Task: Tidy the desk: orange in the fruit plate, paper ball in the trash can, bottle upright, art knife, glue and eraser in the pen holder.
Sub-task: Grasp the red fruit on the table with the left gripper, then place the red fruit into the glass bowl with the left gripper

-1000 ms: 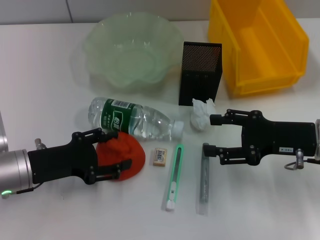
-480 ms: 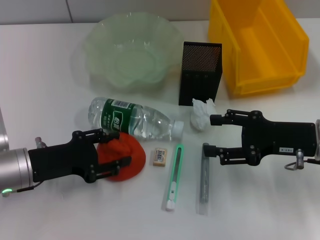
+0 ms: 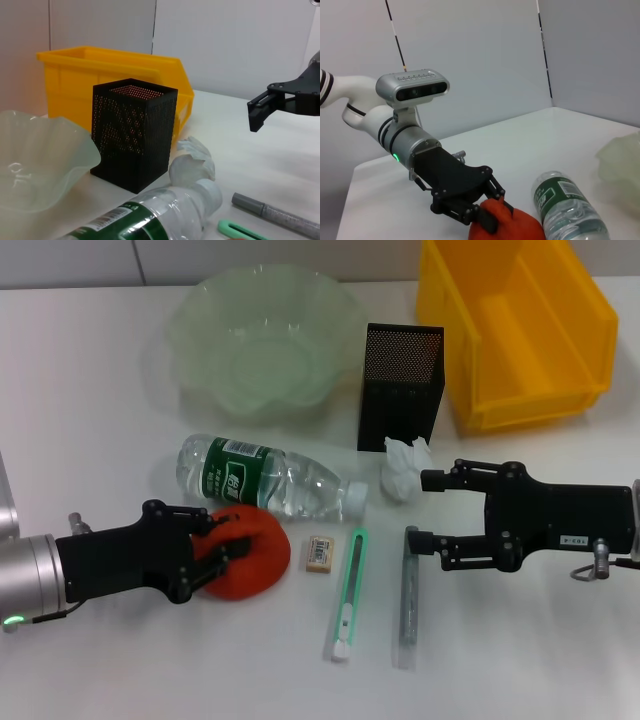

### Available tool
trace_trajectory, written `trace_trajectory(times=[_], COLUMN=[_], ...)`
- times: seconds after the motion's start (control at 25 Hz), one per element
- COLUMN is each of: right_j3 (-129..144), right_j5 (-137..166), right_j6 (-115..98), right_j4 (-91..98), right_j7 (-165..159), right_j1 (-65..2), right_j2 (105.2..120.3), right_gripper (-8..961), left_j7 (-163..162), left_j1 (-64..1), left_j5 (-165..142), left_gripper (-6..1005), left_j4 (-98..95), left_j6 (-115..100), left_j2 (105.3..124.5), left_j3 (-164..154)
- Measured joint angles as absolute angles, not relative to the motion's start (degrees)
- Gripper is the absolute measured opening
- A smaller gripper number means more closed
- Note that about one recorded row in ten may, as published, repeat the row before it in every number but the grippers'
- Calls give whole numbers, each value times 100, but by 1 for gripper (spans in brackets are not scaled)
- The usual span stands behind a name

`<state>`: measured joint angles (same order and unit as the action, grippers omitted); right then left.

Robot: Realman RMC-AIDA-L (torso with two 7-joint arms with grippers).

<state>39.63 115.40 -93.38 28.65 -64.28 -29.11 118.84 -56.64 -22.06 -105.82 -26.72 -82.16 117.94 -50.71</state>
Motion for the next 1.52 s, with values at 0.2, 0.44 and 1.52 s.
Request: trace_trajectory(times=[0.2,0.44,1.52], right_j3=[3956,3954,3811], right_j5=[11540,11540,11460], right_j6=[-9341,-9353,-9370], right_j4=[2865,2865,2896], right_j7=[-6430,-6433,-6391], right_j1=[-2909,-2909,-2850], right_j2=[11883,11883,11856], right_gripper=[800,799,796], left_j7=[-5686,-5701,-5077], left_j1=[-2206,-2206,-2397], left_j5=[-10582,-10582,-9439], left_gripper=[271,169,59], left_j4=[-2672,-2672,-1914], left_j6=[-8237,-8241,-9614], left_j2=[11795,11795,11844], left_j3=[-5071,-5071,-3890])
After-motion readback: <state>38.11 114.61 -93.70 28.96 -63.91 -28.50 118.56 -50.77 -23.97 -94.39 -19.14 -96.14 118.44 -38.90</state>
